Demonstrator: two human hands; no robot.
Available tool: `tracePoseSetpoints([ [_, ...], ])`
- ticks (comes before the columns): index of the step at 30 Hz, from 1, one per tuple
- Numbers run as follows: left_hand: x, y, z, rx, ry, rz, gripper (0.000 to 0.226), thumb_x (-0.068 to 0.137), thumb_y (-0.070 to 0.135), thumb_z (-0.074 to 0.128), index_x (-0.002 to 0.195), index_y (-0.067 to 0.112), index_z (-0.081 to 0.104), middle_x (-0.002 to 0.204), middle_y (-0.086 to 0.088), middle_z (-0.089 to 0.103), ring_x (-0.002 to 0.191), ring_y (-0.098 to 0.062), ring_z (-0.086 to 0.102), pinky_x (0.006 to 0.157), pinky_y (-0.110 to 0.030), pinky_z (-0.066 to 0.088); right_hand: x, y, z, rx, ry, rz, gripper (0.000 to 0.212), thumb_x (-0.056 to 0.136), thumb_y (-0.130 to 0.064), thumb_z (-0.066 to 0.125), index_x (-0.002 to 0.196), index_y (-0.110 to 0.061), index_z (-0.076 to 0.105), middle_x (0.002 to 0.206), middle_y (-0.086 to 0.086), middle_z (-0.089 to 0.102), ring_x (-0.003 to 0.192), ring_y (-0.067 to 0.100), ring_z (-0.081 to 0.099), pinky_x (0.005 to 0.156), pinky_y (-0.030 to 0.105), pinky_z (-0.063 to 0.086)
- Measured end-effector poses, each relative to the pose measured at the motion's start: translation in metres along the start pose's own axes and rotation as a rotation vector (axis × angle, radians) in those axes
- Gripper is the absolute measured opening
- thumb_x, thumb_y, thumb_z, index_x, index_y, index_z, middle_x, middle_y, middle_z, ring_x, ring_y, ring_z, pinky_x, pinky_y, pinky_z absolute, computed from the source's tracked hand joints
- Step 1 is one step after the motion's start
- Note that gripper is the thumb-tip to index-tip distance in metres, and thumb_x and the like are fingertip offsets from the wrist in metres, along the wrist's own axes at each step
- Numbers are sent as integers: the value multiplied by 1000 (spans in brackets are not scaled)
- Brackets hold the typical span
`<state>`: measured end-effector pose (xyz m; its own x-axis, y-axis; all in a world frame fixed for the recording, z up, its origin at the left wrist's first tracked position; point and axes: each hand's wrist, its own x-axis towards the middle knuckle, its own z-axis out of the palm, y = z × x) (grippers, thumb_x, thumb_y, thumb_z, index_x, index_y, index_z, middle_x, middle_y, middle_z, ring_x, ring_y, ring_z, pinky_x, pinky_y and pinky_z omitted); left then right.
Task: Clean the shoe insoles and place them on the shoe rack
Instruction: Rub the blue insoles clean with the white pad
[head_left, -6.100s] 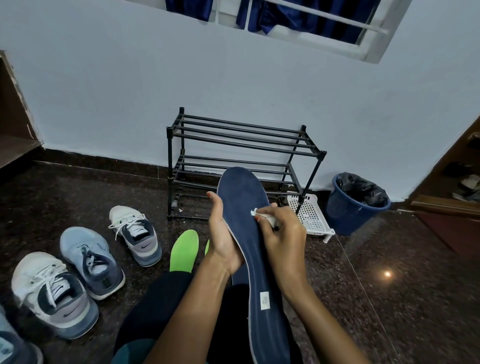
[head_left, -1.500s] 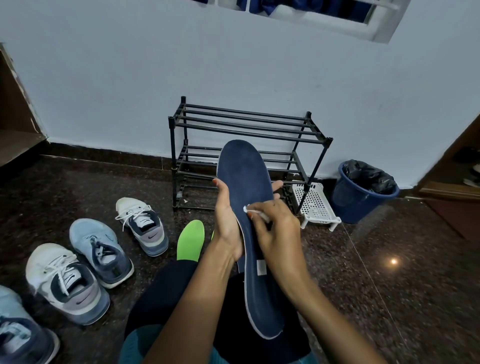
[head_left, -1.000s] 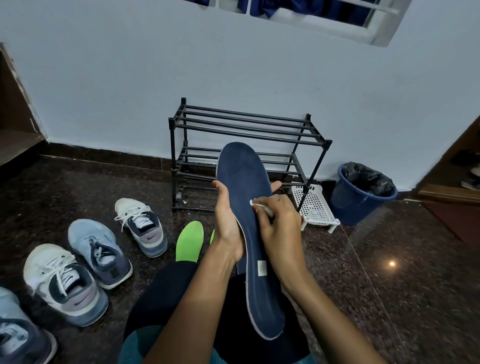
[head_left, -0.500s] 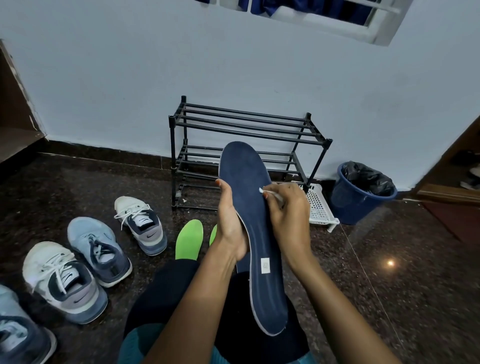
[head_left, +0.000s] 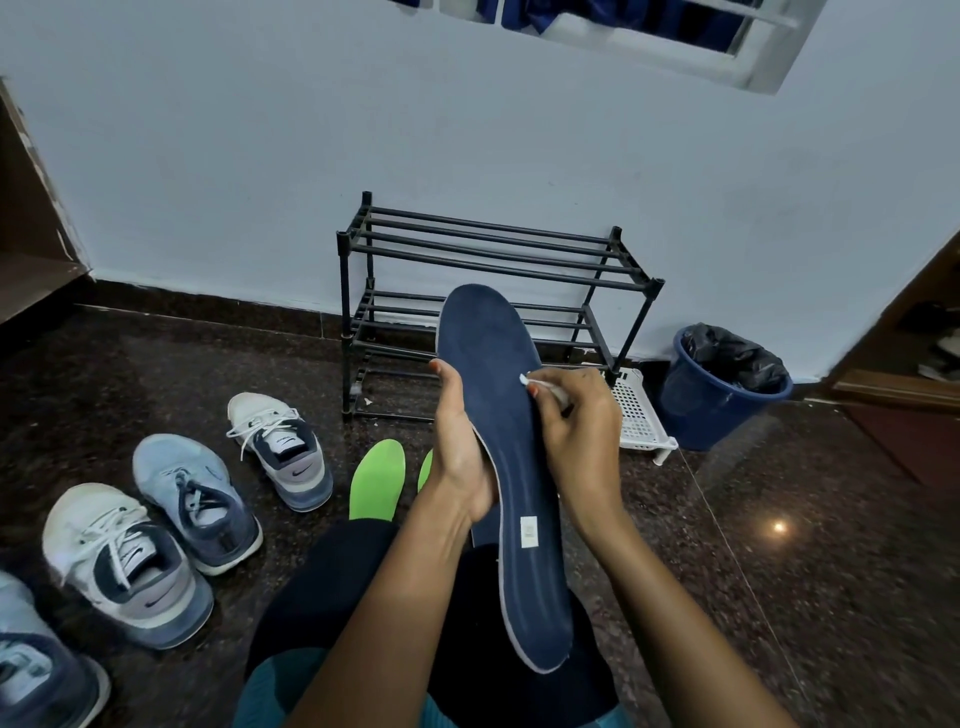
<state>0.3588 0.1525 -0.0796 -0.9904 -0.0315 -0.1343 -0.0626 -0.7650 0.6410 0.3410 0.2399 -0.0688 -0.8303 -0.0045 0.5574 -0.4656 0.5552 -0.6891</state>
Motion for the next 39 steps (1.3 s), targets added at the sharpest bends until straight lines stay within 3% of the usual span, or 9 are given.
tracePoseSetpoints([
  [6, -1, 3, -2, -42, 6, 1, 78, 91, 68, 19, 101, 5, 66, 89, -12, 73, 79, -20, 71, 68, -26, 57, -10, -5, 2, 31, -15, -33, 14, 83, 0, 62, 91, -9, 70, 87, 5, 61, 85, 21, 58, 80, 23, 43],
  [9, -2, 4, 1, -67, -5, 13, 79, 92, 66, 17, 99, 3, 65, 86, -14, 72, 76, -21, 71, 66, -27, 58, -19, -6, 3, 4, -31, -108, 15, 79, 2, 63, 87, -9, 71, 83, -1, 57, 81, 18, 56, 77, 17, 40],
  [13, -3, 3, 3, -52, 0, 3, 77, 92, 66, 18, 98, 6, 65, 83, -10, 73, 74, -19, 71, 65, -25, 58, -10, -3, -1, 7, -5, -57, 12, 81, 1, 64, 87, -8, 70, 83, 2, 59, 80, 17, 55, 76, 7, 37],
  [17, -4, 1, 3, -39, 16, -17, 76, 92, 66, 20, 91, 6, 67, 78, -10, 73, 67, -18, 70, 55, -23, 55, 1, 0, -2, 61, 43, 47, 13, 83, 0, 62, 89, -9, 70, 88, 6, 61, 85, 19, 58, 79, 25, 45],
  [21, -3, 3, 0, -49, 26, -10, 78, 91, 67, 21, 97, 5, 66, 85, -12, 73, 74, -20, 71, 64, -26, 57, -11, -3, -1, 72, 17, 4, 14, 82, 1, 62, 89, -8, 70, 88, 8, 63, 85, 21, 59, 80, 31, 47],
  [26, -3, 4, 3, -99, -3, 13, 83, 93, 66, 16, 89, 4, 71, 83, -16, 72, 73, -23, 71, 64, -28, 58, -24, -4, -1, 16, -22, -89, 15, 79, 2, 64, 87, -10, 71, 83, 1, 59, 80, 17, 56, 76, 8, 38],
  [30, -3, 3, 3, -58, 2, -12, 81, 91, 68, 19, 100, 4, 68, 92, -15, 71, 80, -22, 69, 69, -27, 58, -11, 0, -5, 15, 14, -43, 14, 80, 3, 64, 85, -9, 70, 83, 3, 60, 80, 18, 56, 75, 13, 39],
  [35, -2, 2, 0, -35, 6, -12, 79, 91, 68, 20, 94, 6, 70, 86, -12, 73, 76, -20, 71, 66, -26, 57, -9, -1, -3, 21, 45, -25, 16, 81, 3, 62, 88, -8, 70, 84, 5, 60, 81, 19, 55, 76, 17, 39],
  [39, -3, 3, 1, -69, -29, 7, 86, 92, 67, 16, 83, 3, 74, 83, -16, 72, 74, -22, 71, 63, -27, 58, -27, -7, 2, 18, -23, -96, 16, 79, 2, 64, 86, -10, 71, 81, 1, 58, 80, 16, 55, 77, 8, 36],
])
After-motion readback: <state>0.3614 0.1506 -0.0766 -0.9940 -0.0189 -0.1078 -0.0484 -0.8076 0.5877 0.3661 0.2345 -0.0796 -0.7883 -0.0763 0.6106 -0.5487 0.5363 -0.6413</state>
